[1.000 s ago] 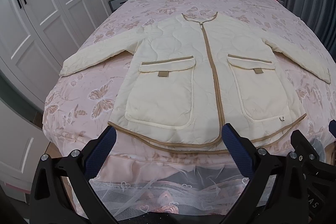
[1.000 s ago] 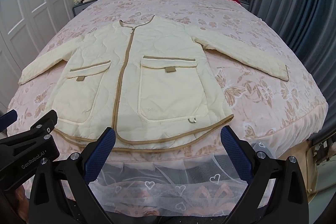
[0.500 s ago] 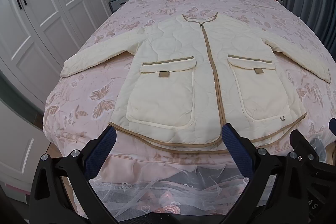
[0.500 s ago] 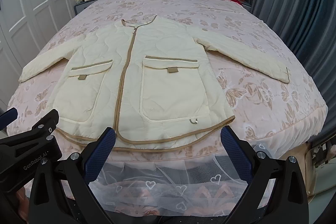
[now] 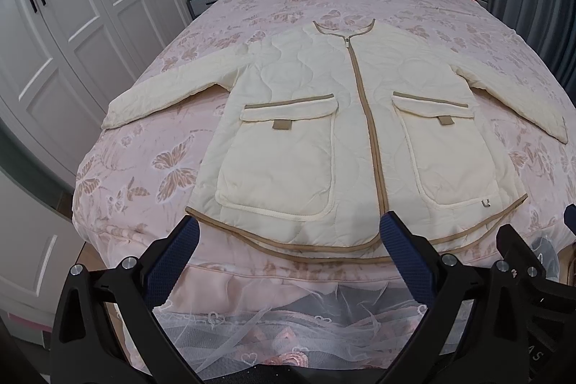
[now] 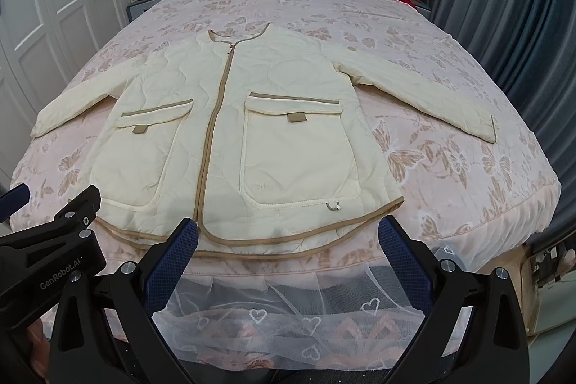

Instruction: Fold large clothes

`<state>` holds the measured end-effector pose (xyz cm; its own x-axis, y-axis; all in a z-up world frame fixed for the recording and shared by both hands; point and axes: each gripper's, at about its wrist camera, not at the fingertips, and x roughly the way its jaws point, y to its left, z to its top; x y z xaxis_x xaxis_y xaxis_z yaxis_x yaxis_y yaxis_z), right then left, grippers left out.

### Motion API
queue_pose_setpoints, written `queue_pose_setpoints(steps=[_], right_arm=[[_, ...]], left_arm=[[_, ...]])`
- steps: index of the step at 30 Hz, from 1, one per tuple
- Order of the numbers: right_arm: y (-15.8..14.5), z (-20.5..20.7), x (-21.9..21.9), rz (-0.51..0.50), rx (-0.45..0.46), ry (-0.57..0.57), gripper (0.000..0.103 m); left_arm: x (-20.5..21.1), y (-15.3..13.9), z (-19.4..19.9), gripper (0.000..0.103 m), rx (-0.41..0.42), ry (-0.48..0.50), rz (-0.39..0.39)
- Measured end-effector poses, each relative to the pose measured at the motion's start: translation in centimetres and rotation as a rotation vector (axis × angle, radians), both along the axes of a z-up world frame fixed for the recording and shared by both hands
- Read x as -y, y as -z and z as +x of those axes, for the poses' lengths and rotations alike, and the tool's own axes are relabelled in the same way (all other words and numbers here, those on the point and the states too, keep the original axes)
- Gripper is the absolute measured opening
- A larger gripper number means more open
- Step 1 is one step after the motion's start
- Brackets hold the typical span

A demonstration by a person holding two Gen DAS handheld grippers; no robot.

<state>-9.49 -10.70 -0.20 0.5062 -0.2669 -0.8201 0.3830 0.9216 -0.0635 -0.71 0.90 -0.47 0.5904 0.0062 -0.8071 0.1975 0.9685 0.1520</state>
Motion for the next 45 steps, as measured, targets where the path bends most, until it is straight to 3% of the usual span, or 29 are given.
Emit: queue_pose_setpoints(steps=[45], right_arm=[[0.72, 0.01, -0.12, 0.004, -0.01, -0.002, 0.098]], left_arm=[[-0.47, 0.81, -0.09, 0.098, -0.01, -0.005, 0.002]])
